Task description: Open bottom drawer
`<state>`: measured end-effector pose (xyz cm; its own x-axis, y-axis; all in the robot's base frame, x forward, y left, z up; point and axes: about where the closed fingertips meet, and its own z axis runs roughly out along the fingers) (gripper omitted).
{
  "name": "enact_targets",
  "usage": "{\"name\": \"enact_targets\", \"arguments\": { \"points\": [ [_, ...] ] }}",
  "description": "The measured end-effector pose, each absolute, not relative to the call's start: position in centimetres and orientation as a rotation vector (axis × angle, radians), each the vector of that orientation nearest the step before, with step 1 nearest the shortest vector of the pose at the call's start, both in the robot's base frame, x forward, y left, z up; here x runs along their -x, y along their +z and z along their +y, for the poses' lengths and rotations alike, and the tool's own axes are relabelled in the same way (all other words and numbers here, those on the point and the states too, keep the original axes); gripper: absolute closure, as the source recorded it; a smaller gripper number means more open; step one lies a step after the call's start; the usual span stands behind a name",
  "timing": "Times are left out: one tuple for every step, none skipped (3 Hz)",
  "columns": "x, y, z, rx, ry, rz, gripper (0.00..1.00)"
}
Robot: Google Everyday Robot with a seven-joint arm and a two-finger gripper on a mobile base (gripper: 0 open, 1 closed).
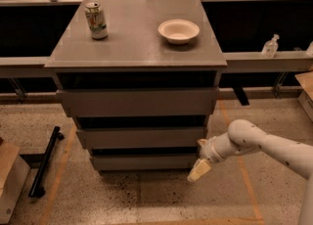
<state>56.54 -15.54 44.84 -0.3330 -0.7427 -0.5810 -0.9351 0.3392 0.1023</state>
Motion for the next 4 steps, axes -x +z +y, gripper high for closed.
{"name": "enact_targets", "arguments": {
  "points": [
    [-58.1, 43.5, -14.4, 1.423, 0.598, 2.178, 0.0],
    [-57.7, 43.1, -14.5, 1.425, 0.598, 2.195, 0.0],
    [-57.8, 41.2, -14.2, 1.412, 0.59, 2.25, 0.0],
    [-58.6, 38.2, -14.3, 1.353, 0.61, 2.294, 0.0]
  ]
}}
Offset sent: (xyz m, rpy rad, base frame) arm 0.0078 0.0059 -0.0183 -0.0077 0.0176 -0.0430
